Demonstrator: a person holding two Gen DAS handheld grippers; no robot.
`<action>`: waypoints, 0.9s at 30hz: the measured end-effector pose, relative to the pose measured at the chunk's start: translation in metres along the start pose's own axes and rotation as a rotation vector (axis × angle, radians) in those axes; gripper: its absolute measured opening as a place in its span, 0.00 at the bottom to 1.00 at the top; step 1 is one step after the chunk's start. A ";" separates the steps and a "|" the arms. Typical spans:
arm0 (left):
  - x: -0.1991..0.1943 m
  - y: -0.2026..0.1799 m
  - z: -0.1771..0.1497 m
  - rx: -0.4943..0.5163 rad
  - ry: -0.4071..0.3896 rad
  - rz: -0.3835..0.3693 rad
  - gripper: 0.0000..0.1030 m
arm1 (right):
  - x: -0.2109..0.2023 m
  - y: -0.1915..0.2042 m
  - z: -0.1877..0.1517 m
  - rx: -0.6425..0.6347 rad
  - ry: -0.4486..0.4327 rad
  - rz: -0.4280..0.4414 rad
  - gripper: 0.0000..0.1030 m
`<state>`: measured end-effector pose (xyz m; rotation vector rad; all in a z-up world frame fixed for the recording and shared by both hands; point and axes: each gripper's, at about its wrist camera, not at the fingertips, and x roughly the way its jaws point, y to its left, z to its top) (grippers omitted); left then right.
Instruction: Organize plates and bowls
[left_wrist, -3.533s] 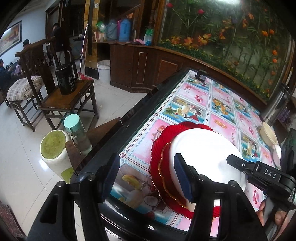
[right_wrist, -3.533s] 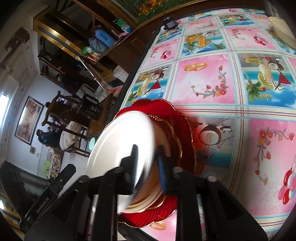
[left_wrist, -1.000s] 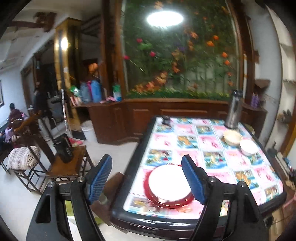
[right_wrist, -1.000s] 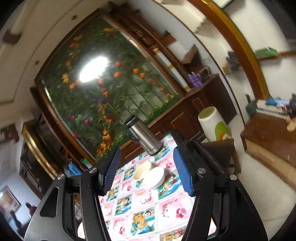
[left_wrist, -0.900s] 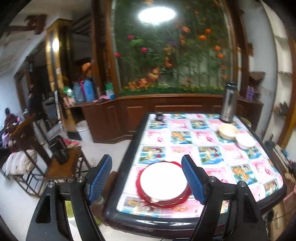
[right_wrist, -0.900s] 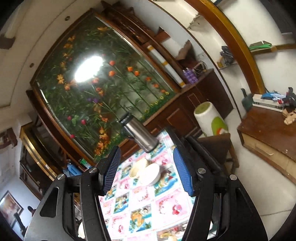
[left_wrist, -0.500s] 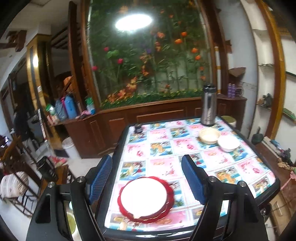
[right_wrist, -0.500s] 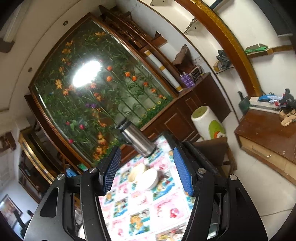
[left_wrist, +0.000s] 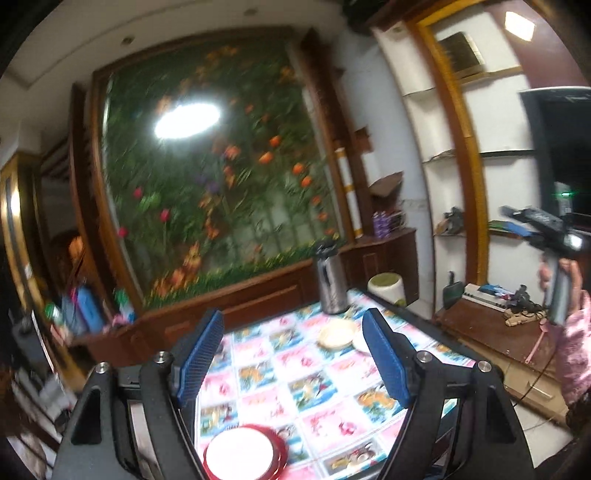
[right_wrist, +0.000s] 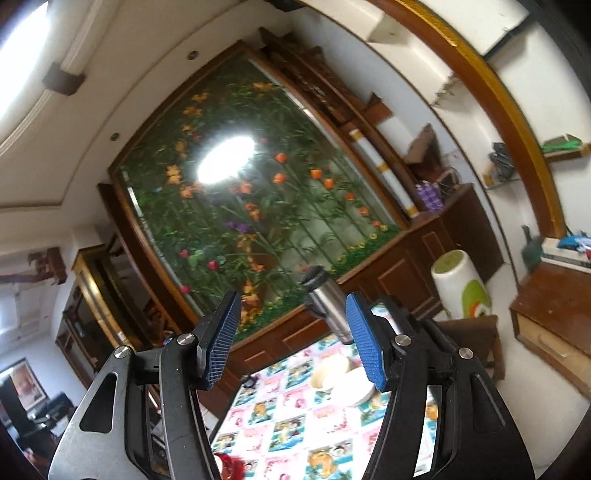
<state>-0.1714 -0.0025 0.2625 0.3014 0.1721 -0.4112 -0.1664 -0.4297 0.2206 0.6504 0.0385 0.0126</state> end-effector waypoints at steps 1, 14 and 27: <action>-0.003 -0.004 0.006 0.009 -0.011 -0.009 0.76 | 0.001 0.007 -0.001 -0.008 0.003 0.011 0.58; -0.019 -0.006 0.059 -0.003 -0.095 -0.003 0.80 | -0.014 0.100 0.060 -0.049 -0.036 0.262 0.58; 0.189 -0.043 -0.041 -0.133 0.394 -0.179 0.82 | 0.135 0.019 -0.020 -0.016 0.310 0.005 0.58</action>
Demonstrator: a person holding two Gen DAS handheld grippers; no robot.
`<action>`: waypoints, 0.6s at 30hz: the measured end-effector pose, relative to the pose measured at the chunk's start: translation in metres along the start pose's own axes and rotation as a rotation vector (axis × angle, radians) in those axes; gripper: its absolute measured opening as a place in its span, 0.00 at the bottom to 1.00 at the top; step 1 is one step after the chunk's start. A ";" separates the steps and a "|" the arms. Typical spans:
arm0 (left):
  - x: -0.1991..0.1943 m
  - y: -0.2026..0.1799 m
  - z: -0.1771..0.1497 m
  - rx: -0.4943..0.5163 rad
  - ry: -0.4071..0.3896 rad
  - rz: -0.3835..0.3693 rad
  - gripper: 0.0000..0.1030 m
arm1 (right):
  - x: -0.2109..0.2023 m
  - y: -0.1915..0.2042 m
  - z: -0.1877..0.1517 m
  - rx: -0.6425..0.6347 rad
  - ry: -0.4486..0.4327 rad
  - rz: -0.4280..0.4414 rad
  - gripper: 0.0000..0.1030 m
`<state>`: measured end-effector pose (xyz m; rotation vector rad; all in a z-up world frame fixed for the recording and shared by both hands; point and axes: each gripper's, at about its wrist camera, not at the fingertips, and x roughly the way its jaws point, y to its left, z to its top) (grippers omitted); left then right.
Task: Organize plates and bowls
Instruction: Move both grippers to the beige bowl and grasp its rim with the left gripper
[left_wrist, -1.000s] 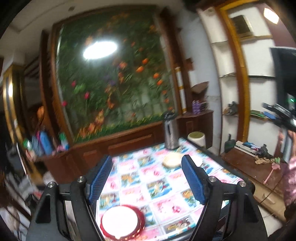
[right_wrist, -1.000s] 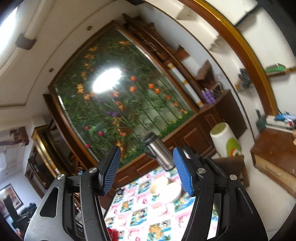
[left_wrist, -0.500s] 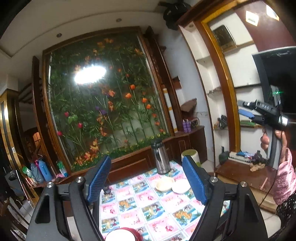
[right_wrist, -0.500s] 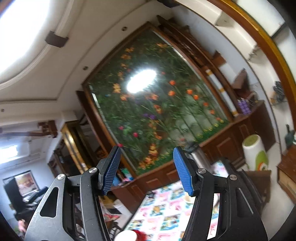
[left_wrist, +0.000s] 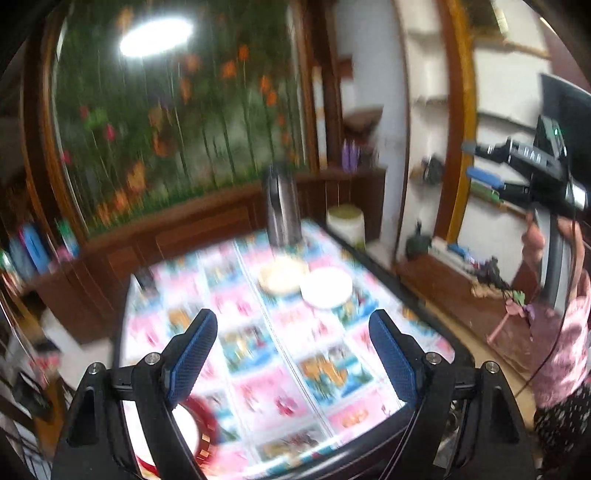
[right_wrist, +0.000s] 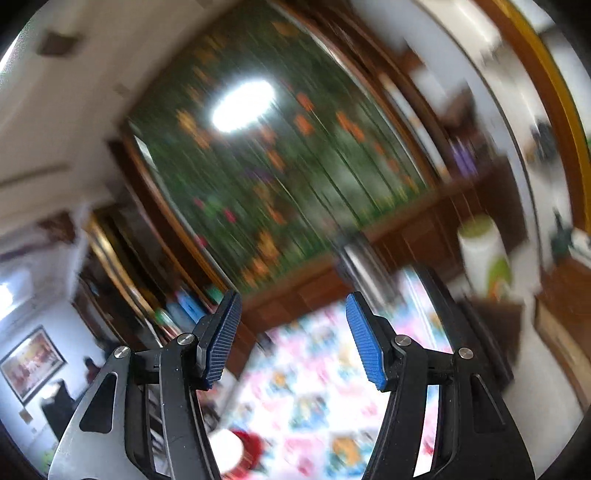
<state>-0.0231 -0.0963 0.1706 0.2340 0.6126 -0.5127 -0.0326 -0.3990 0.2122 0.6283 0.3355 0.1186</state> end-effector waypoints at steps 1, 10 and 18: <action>0.027 0.003 -0.001 -0.030 0.052 -0.017 0.82 | 0.019 -0.014 -0.009 0.010 0.044 -0.034 0.58; 0.214 0.054 -0.007 -0.328 0.293 -0.010 0.82 | 0.212 -0.183 -0.098 0.301 0.395 -0.186 0.58; 0.300 0.085 -0.004 -0.487 0.296 0.085 0.82 | 0.292 -0.191 -0.089 0.364 0.366 -0.062 0.58</action>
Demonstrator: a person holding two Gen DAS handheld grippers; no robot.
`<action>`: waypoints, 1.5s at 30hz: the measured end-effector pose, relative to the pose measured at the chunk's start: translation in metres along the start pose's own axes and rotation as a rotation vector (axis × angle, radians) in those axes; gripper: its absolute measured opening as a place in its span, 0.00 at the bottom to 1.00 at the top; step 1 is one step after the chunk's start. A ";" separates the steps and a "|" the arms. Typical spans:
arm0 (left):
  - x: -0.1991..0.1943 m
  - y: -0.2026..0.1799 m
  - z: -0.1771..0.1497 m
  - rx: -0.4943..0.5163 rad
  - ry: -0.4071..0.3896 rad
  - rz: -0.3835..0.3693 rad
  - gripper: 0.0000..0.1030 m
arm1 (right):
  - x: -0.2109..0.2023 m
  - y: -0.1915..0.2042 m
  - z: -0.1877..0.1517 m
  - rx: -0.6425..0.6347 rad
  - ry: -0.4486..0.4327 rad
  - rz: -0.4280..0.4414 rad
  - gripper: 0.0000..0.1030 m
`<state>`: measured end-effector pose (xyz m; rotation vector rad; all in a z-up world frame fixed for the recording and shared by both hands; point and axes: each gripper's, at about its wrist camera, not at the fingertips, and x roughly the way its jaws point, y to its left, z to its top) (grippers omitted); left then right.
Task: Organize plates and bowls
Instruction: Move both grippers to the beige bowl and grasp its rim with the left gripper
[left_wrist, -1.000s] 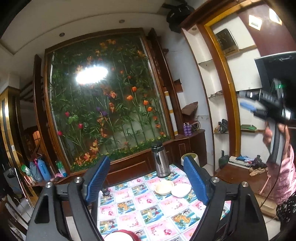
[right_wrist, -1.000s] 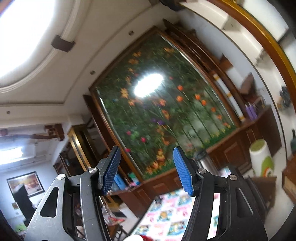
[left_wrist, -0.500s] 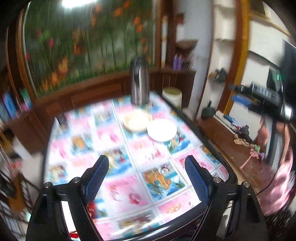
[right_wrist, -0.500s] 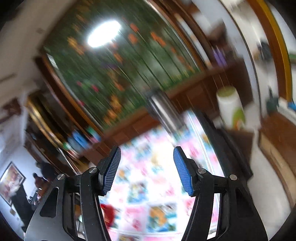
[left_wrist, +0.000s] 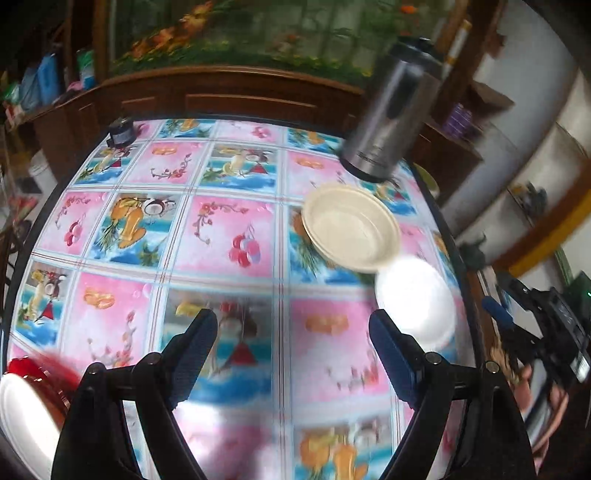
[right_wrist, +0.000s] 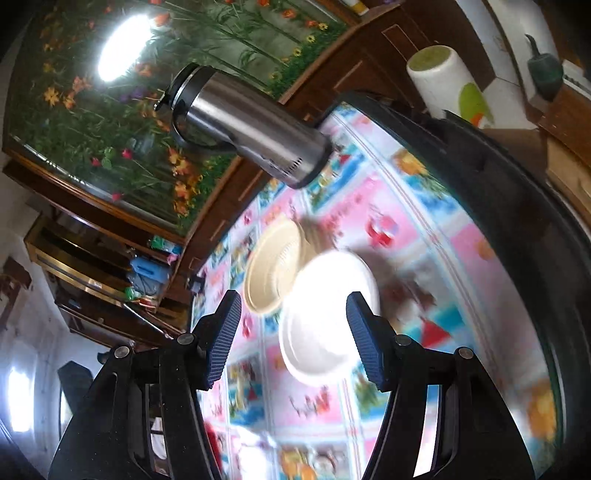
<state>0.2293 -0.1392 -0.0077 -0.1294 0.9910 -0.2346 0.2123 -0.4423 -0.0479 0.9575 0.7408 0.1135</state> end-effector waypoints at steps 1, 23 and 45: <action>0.006 -0.001 0.001 -0.003 -0.010 0.013 0.82 | 0.009 0.003 0.004 -0.003 0.003 0.001 0.58; 0.127 0.003 0.090 -0.017 0.056 0.136 0.82 | 0.146 0.015 0.072 -0.054 0.162 -0.126 0.58; 0.160 -0.017 0.076 -0.022 0.161 0.105 0.66 | 0.178 0.036 0.045 -0.122 0.228 -0.177 0.48</action>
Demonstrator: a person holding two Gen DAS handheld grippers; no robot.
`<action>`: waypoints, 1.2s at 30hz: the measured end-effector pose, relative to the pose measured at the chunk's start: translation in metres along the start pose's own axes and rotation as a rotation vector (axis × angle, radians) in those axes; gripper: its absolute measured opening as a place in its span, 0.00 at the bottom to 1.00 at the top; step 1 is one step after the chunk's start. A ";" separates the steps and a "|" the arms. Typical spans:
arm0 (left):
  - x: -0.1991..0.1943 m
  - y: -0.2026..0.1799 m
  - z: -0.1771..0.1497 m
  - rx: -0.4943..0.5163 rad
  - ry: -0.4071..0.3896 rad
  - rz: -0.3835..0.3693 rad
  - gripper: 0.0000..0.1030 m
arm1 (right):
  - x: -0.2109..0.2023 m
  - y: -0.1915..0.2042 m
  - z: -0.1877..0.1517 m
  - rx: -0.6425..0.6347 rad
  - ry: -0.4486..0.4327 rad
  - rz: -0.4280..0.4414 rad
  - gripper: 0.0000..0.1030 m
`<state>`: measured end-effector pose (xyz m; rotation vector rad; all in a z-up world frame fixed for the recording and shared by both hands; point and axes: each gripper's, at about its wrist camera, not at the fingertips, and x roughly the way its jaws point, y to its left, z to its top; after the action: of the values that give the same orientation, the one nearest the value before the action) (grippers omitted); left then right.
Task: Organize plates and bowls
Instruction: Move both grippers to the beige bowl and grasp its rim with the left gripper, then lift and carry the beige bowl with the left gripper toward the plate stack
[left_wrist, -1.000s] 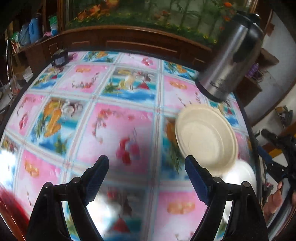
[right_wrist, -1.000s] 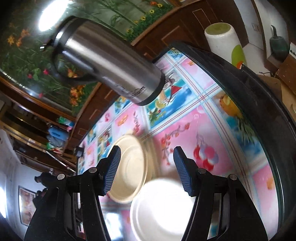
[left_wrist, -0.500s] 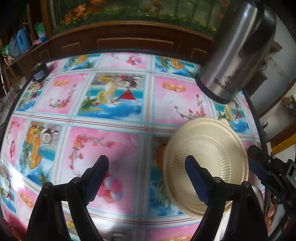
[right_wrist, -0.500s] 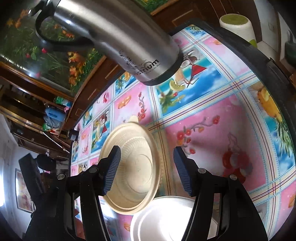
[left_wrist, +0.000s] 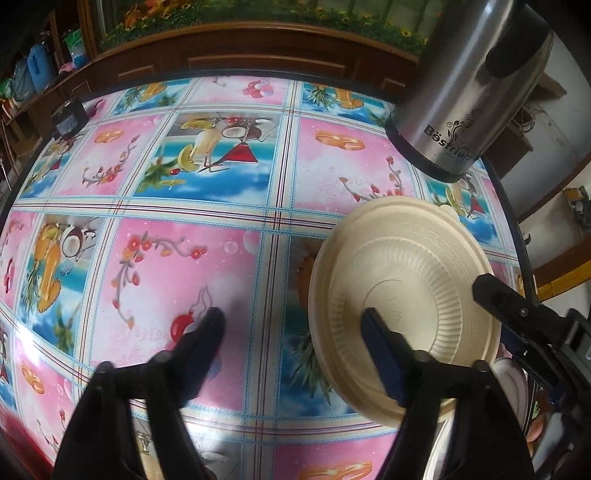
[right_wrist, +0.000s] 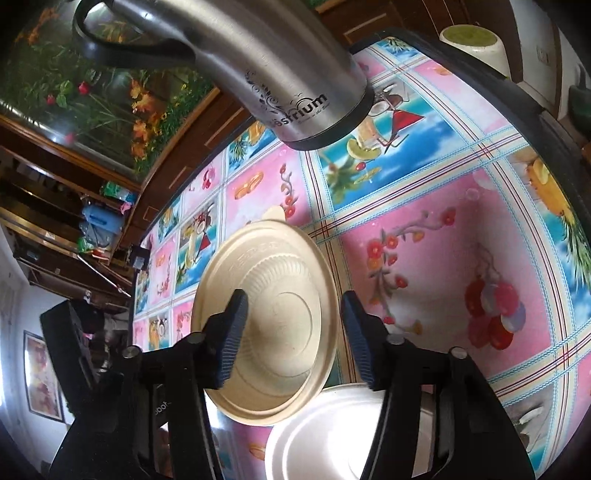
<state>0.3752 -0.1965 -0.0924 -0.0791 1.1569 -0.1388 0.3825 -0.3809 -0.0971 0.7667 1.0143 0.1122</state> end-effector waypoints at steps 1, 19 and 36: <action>-0.001 0.001 0.000 0.000 0.002 -0.004 0.58 | 0.001 0.002 -0.001 -0.008 0.001 -0.006 0.40; -0.029 0.033 -0.015 -0.006 -0.035 -0.057 0.16 | 0.010 0.029 -0.022 -0.082 -0.005 0.003 0.10; -0.133 0.119 -0.101 -0.128 -0.183 -0.040 0.16 | -0.024 0.115 -0.118 -0.211 0.028 0.140 0.10</action>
<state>0.2381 -0.0576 -0.0281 -0.2239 0.9811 -0.0905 0.3044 -0.2442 -0.0423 0.6440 0.9571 0.3457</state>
